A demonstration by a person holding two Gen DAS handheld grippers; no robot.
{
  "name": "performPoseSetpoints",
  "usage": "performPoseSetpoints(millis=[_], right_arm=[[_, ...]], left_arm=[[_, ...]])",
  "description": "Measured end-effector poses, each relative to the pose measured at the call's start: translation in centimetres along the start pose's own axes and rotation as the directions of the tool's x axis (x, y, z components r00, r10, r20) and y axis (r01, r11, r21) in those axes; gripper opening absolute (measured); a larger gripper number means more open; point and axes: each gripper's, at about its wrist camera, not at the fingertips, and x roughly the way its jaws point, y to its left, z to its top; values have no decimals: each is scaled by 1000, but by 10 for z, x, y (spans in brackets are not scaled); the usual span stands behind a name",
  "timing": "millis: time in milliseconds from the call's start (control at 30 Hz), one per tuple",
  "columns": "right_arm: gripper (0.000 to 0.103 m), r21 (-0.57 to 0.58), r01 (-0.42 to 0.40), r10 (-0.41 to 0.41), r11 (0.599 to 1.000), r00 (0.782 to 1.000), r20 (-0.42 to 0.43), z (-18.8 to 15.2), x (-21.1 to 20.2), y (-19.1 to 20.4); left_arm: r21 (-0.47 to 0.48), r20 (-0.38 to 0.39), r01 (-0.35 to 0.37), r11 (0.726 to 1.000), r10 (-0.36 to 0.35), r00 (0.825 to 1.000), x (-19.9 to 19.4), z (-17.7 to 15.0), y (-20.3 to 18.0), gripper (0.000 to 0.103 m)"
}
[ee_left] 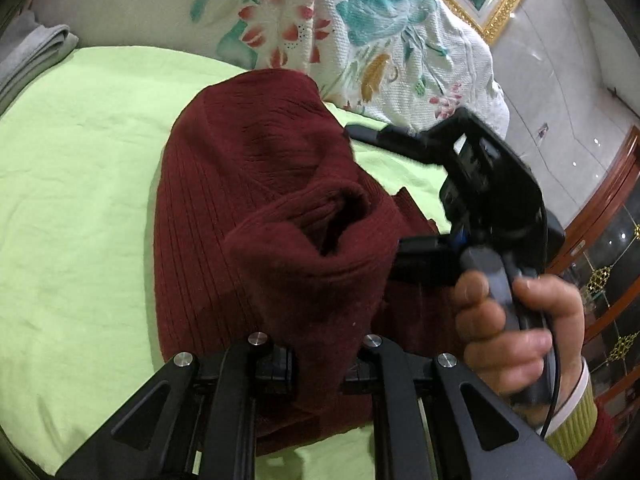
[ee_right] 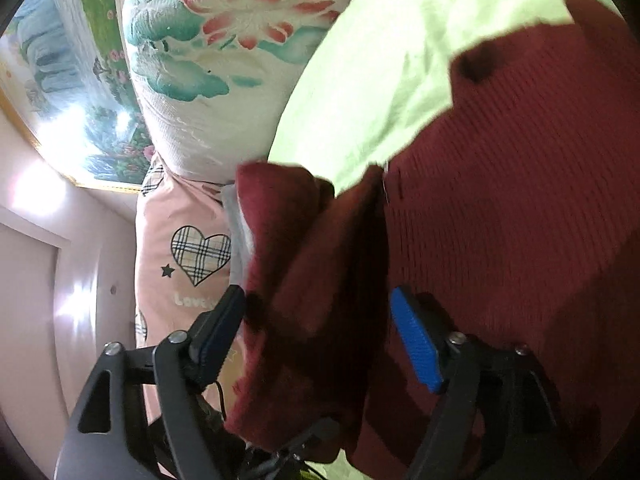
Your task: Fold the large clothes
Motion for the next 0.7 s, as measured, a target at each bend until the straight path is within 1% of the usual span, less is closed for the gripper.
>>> performPoseSetpoints(millis=[67, 133, 200, 233, 267, 300, 333, 367, 400, 433, 500, 567, 633, 700], right_arm=[[79, -12, -6, 6, 1000, 1000, -2, 10, 4, 7], [79, -43, 26, -28, 999, 999, -31, 16, 14, 15], [79, -107, 129, -138, 986, 987, -79, 23, 32, 24], [79, -148, 204, -218, 968, 972, -85, 27, 43, 30], [76, -176, 230, -248, 957, 965, -85, 29, 49, 34], [61, -210, 247, -270, 946, 959, -88, 32, 56, 39], [42, -251, 273, -304, 929, 948, -91, 34, 65, 46], [31, -271, 292, -326, 917, 941, -90, 37, 70, 50], [19, -289, 304, -342, 908, 935, -89, 38, 74, 54], [17, -313, 306, -348, 899, 933, -89, 39, 77, 61], [16, -349, 299, -344, 888, 936, -73, 37, 74, 71], [15, -388, 276, -320, 879, 946, -53, 35, 62, 83], [15, -403, 269, -305, 875, 952, -27, 32, 42, 88], [15, -413, 279, -304, 867, 953, 6, 32, 17, 89]], left_arm=[[-1, -1, -3, 1000, 3, 1000, 2, 1, 0, 13], [12, 4, -17, 1000, 17, 1000, 2, 1, -2, 13], [32, 8, -41, 999, 41, 999, 3, -2, -6, 14], [43, 9, -49, 998, 49, 999, 3, -3, -8, 14], [58, 8, -62, 996, 61, 998, 4, -3, -11, 15], [65, 9, -69, 995, 68, 998, 2, -5, -12, 15], [73, 9, -75, 995, 75, 997, 1, -5, -14, 17], [79, 9, -81, 994, 80, 997, 1, -4, -15, 18], [81, 9, -83, 993, 83, 997, 0, -3, -16, 18], [84, 11, -86, 993, 85, 996, -1, -3, -17, 17], [95, 17, -77, 992, 76, 997, -6, 1, -22, 17], [112, 23, -58, 992, 56, 998, -11, 4, -30, 15], [134, 25, -22, 991, 18, 1000, -15, 7, -44, 15], [162, 25, 13, 987, -18, 1000, -15, 11, -64, 15]])
